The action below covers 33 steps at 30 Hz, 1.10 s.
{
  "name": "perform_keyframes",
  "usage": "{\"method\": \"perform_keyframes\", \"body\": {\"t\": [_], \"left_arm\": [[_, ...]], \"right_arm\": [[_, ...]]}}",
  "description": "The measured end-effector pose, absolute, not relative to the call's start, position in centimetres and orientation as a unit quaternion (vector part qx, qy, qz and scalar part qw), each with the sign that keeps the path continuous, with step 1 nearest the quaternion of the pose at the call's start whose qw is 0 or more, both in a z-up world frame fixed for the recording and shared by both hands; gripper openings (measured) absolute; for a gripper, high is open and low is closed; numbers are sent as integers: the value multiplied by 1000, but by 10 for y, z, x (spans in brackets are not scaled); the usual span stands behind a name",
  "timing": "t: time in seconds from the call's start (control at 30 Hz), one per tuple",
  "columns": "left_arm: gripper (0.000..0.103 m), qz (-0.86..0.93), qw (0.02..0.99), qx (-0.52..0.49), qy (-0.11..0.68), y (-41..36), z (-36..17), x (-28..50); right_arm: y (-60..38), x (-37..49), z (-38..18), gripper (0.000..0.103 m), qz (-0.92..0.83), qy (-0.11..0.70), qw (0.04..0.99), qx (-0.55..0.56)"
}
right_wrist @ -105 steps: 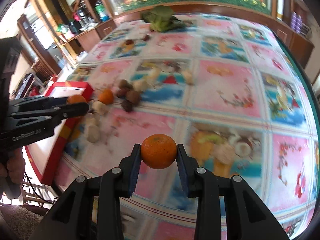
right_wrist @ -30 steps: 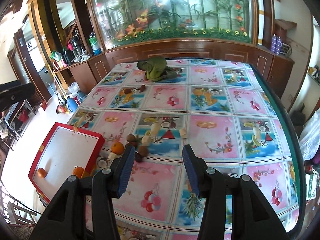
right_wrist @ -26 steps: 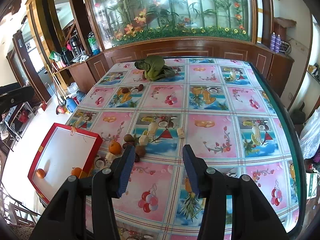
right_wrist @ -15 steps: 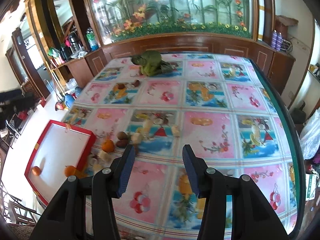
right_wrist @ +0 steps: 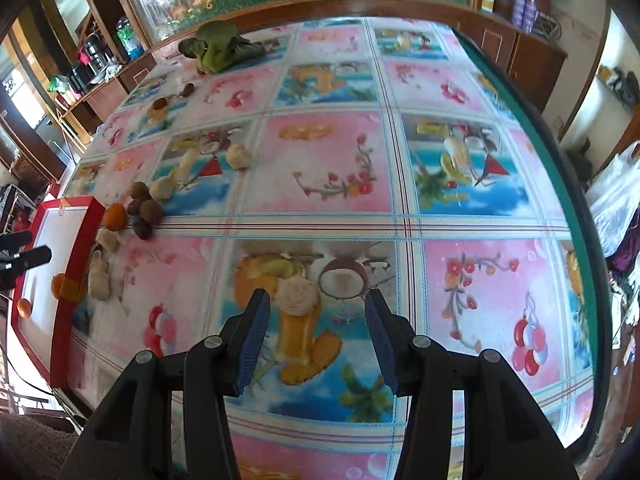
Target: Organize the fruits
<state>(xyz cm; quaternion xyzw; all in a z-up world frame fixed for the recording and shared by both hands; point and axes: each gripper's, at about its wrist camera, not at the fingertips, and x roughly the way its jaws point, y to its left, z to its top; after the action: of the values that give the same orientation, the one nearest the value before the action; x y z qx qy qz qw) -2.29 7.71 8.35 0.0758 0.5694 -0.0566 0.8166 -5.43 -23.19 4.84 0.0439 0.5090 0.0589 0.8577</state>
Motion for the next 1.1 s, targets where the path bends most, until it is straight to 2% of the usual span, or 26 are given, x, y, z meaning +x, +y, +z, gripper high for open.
{"method": "perform_keyframes", "body": {"t": [0.4,0.47,0.53,0.57,0.6,0.63,0.67,0.97,1.1], "left_arm": [[91,-105,791,97,595,43,48,31],[89,-103,786,95,602,42,43,38],[84,-114,782,89,607,39,39,44],[84,-111,780,94,609,37,36,46],[84,-109,778,98,610,36,34,48],[83,-107,777,100,612,36,30,50],[81,-105,774,97,617,37,26,52],[80,-106,773,87,619,36,19,58],[72,-111,777,87,613,35,17,57]], "right_arm": [[-215,-30,29,49,122,542,831,24],[-218,-27,24,49,114,551,826,33],[-218,-29,24,48,114,543,831,33],[-217,-30,24,45,114,543,832,27],[-214,-30,24,39,118,542,832,20],[-213,-30,24,28,119,543,831,14],[-211,-31,25,25,119,543,831,5],[-203,-35,23,25,122,534,836,-14],[-198,-36,23,25,123,534,836,-22]]}}
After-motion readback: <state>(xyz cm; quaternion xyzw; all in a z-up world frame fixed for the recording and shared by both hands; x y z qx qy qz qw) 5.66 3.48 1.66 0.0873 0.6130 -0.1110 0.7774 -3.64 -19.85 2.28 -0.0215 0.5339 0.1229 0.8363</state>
